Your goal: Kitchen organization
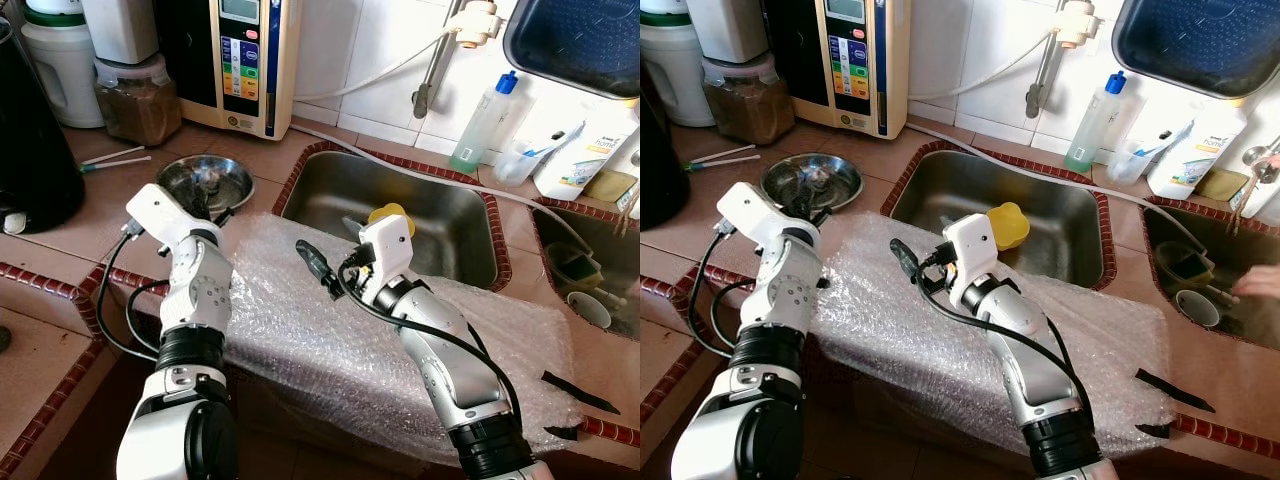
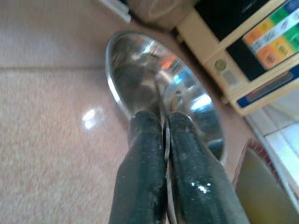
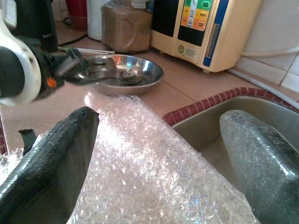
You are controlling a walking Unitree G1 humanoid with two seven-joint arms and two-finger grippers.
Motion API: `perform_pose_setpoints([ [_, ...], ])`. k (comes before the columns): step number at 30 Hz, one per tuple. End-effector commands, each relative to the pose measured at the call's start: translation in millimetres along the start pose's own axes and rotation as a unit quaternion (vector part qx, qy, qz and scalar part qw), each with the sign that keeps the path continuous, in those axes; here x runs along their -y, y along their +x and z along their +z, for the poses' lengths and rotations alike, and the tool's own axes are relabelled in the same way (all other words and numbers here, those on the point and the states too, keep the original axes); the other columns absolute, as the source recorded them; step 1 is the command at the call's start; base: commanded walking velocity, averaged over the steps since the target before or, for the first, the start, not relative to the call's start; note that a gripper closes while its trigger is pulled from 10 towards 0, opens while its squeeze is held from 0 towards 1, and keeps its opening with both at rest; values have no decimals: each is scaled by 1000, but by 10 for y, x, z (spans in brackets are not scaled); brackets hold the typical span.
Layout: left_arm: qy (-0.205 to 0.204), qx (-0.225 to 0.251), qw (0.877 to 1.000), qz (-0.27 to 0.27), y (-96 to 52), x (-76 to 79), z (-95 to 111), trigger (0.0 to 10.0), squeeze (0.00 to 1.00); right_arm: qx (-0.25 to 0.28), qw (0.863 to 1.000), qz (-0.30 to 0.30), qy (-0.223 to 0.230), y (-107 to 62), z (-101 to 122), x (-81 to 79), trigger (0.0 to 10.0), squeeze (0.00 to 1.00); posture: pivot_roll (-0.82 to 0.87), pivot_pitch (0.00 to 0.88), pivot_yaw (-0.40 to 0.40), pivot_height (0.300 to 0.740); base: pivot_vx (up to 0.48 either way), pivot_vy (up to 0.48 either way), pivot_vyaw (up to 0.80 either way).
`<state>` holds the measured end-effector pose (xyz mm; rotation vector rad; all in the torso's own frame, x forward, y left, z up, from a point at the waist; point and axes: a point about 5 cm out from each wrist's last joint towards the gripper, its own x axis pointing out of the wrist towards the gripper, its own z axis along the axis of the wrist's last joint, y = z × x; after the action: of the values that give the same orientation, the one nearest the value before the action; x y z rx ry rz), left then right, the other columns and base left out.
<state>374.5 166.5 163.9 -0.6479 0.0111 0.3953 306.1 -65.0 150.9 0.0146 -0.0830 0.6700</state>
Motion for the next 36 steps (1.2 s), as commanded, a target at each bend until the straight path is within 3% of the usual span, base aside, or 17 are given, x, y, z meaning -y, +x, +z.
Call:
perform_pose_setpoints([
  [1, 7, 11, 1000, -3, -35, 50, 17, 0, 0, 7, 1000, -5, -8, -20, 40, 36, 10000, 988, 60, 0, -105, 740, 0, 0, 0],
  [11, 15, 12, 1000, 2, -121, 13, -16, 0, 0, 6, 1000, -3, -9, -17, 40, 44, 10000, 988, 61, 0, -113, 740, 0, 0, 0],
  [24, 21, 58, 992, -107, -276, 251, 20, 0, 0, 7, 1000, -3, -10, -12, 48, 44, 10000, 984, 60, 0, -114, 740, 0, 0, 0],
  [30, 44, 67, 982, -170, -366, 364, 0, 0, 0, 10, 1000, -9, -9, -6, 71, 82, 10000, 984, 61, 0, -115, 740, 0, 0, 0],
  [36, 104, 83, 954, -270, -502, 510, -43, 0, 0, 19, 999, -27, -12, -11, 112, 177, 10000, 984, 62, 0, -114, 740, 0, 0, 0],
])
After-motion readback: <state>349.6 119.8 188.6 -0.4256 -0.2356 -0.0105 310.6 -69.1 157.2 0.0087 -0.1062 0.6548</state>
